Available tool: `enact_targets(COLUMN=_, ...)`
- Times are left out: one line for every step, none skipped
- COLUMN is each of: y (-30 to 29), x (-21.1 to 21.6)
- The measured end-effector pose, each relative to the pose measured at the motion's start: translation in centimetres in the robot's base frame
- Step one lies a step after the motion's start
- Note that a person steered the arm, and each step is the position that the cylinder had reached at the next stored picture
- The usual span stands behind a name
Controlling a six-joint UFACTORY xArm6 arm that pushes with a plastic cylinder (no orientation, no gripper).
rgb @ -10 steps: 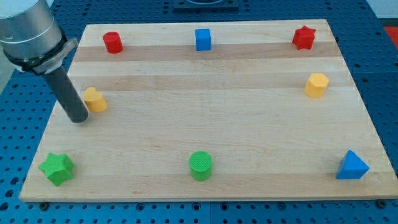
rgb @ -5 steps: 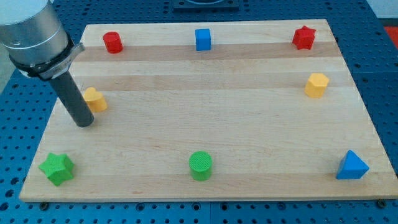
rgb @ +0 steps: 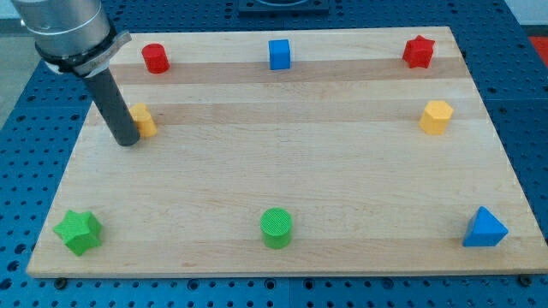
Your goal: Move the yellow heart diagonal to the green circle
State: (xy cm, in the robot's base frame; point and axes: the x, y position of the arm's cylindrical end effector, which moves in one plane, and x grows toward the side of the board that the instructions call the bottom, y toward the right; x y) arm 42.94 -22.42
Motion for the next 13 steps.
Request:
enact_targets(y=1.4, x=0.0)
enact_targets(y=7.5, x=0.5)
enact_targets(y=16.5, x=-1.0)
enact_targets(y=17.9, x=-2.7)
enact_targets(y=13.0, x=-2.7)
enact_targets(y=10.9, x=-1.6)
enact_targets(y=10.7, x=-4.5)
enact_targets(y=9.8, x=-9.2)
enact_targets(y=6.4, x=-9.4)
enact_targets(y=5.1, x=-8.0)
enact_targets(y=5.1, x=-6.2)
enact_targets(y=4.5, x=-5.5)
enact_targets(y=3.6, x=-5.3)
